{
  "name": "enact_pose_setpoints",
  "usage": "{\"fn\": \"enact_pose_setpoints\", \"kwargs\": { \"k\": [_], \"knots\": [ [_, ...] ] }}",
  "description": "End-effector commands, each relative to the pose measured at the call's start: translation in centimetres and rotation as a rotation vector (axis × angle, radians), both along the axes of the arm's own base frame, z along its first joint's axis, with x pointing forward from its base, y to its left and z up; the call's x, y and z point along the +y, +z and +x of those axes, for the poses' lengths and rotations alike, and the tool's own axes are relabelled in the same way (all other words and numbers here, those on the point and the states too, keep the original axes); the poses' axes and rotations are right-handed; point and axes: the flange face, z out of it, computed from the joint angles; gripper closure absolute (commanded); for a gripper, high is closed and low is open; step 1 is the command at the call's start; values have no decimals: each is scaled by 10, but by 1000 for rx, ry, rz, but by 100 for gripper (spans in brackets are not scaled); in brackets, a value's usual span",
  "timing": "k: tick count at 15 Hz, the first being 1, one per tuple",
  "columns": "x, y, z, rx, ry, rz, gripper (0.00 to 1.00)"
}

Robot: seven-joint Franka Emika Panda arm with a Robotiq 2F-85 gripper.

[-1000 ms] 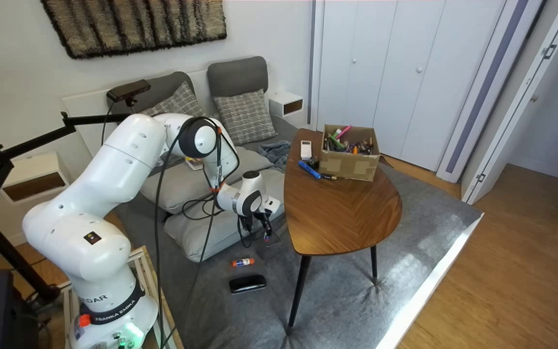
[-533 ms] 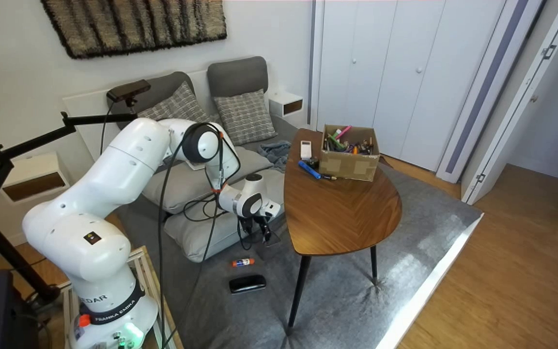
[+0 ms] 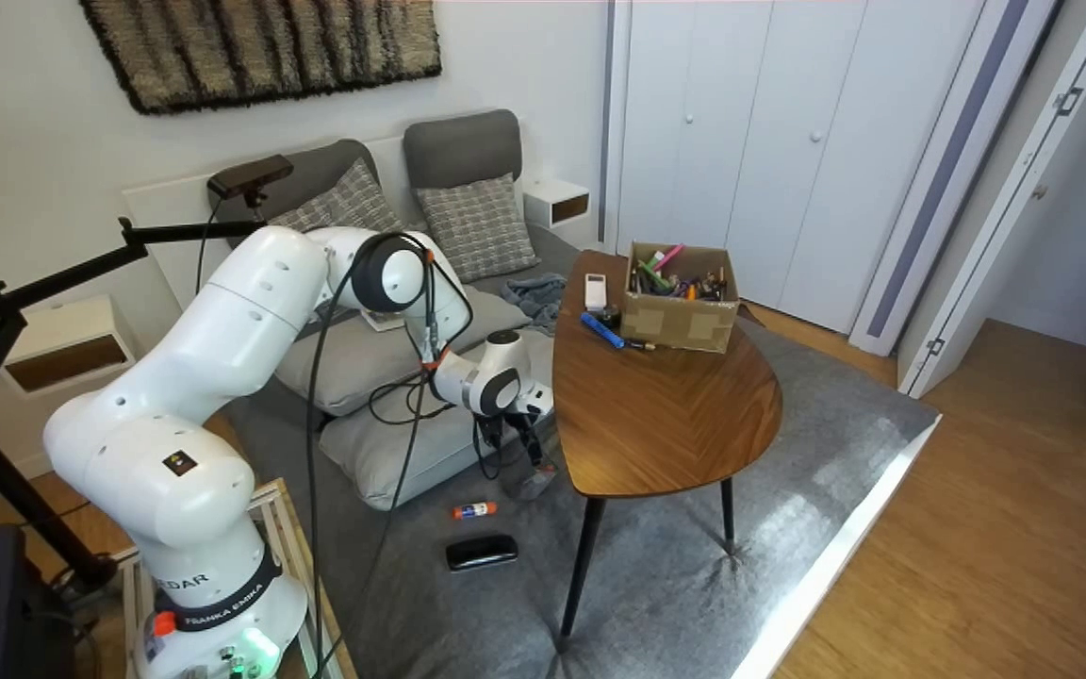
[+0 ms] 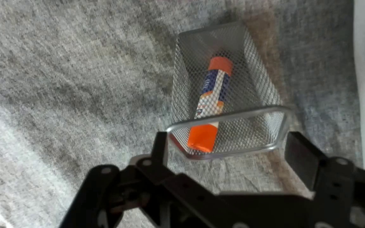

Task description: Remove the paper glue from the table and put it in the stationary holder

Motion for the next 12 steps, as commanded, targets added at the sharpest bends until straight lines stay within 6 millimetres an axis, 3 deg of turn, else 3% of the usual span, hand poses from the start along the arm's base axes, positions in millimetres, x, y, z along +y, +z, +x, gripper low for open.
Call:
{"fn": "enact_pose_setpoints", "kwargs": {
  "k": [1, 8, 12],
  "knots": [
    [-2, 38, -3, 10, -1, 4, 0],
    [4, 103, -36, 105, 108, -48, 0],
    [-5, 154, -61, 90, 146, -66, 0]
  ]
}}
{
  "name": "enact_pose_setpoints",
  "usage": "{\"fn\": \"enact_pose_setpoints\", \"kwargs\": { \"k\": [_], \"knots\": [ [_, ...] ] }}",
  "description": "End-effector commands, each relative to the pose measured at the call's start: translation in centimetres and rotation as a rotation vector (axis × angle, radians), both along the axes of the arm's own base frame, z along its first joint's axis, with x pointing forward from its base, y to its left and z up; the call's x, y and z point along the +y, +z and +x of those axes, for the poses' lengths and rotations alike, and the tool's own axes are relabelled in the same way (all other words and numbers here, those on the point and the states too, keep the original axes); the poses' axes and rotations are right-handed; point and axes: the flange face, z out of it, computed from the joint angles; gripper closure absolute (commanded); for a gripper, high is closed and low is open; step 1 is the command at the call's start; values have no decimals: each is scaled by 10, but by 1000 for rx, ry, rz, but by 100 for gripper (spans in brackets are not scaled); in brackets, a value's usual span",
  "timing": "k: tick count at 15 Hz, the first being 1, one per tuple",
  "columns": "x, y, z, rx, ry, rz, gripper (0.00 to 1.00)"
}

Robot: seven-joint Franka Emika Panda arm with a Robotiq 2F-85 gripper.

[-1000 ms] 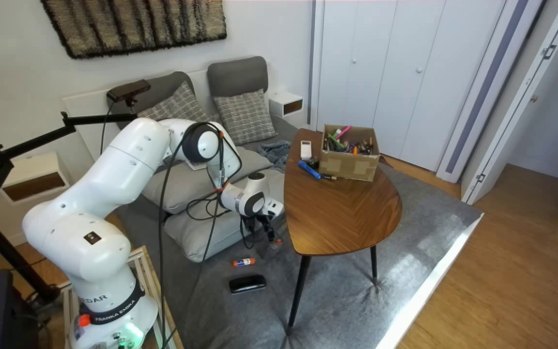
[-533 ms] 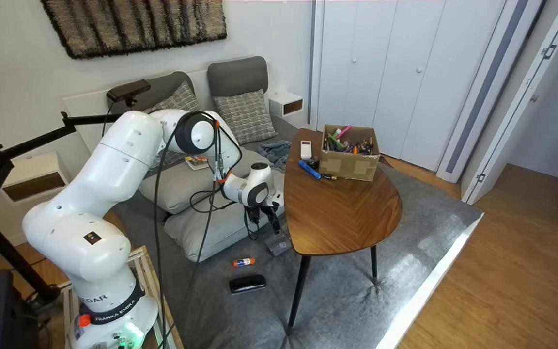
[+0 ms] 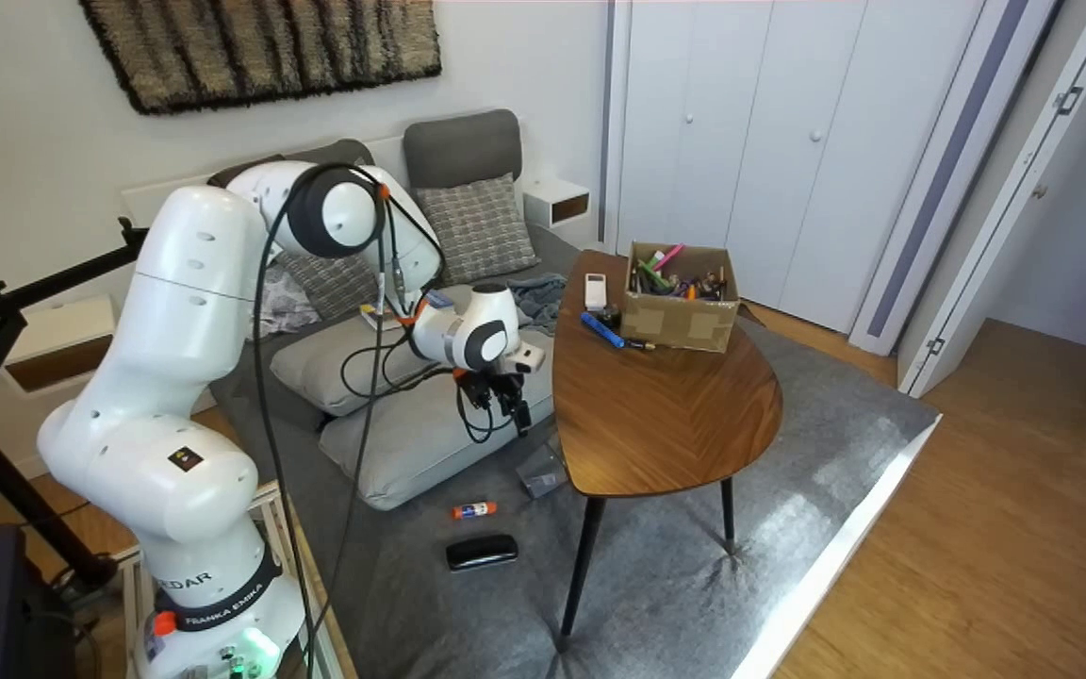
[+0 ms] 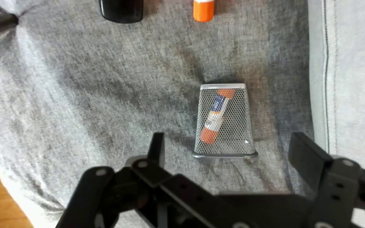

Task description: Remove the paper glue from the table and put it in the stationary holder

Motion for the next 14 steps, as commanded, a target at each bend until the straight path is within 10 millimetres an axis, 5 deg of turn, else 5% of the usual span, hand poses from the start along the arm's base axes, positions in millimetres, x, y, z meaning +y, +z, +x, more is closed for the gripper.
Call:
{"fn": "enact_pose_setpoints", "kwargs": {
  "k": [1, 10, 11, 14],
  "knots": [
    [-15, 54, -37, 2, 37, -11, 0],
    [-87, 151, -108, -117, 193, 141, 0],
    [-74, 133, -80, -83, 153, 103, 0],
    [-82, 140, -84, -90, 157, 109, 0]
  ]
}}
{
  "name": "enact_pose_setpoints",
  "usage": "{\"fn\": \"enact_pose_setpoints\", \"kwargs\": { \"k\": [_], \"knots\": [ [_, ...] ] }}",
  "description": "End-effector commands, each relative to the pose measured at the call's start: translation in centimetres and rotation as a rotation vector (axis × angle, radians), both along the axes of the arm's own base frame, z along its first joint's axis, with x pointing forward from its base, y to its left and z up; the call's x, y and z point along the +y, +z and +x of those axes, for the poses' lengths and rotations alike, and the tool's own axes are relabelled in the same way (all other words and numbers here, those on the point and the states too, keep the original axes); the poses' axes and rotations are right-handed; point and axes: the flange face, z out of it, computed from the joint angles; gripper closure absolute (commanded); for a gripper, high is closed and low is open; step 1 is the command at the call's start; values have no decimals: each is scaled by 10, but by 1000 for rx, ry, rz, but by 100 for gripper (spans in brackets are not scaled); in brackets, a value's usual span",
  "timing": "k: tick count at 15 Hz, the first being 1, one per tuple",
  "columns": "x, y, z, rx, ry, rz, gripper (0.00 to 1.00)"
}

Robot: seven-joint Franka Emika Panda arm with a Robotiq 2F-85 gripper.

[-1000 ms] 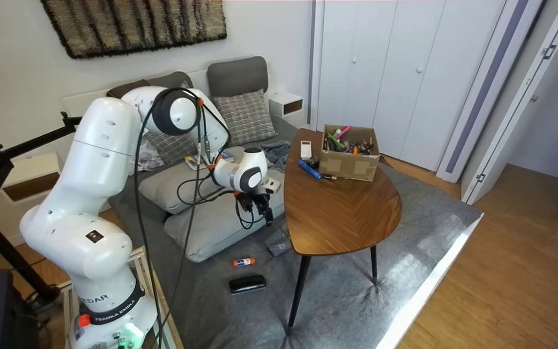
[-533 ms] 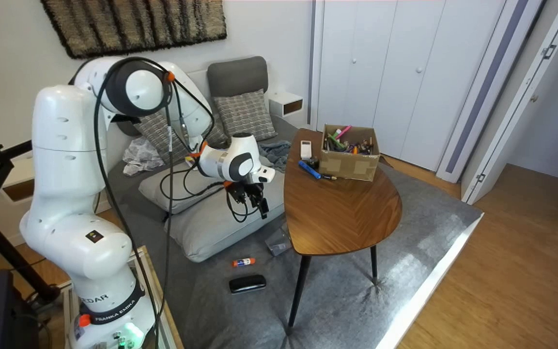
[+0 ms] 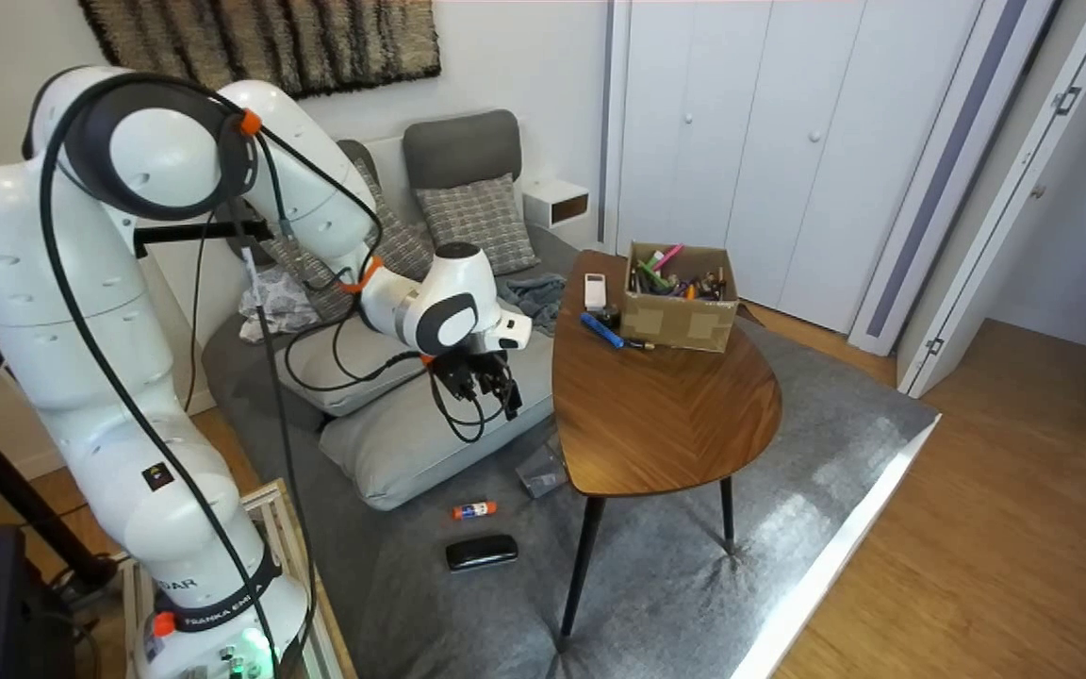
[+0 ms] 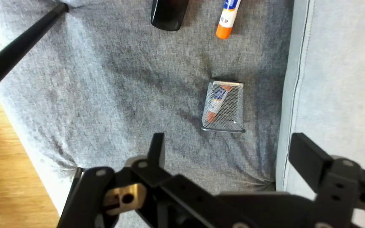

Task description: Remove the paper glue from the table and put it in the stationary holder

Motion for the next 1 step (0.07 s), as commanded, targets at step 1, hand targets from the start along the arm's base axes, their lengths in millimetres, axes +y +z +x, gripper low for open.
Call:
{"fn": "enact_pose_setpoints", "kwargs": {
  "k": [1],
  "knots": [
    [1, -2, 1, 5, 2, 0, 0]
  ]
}}
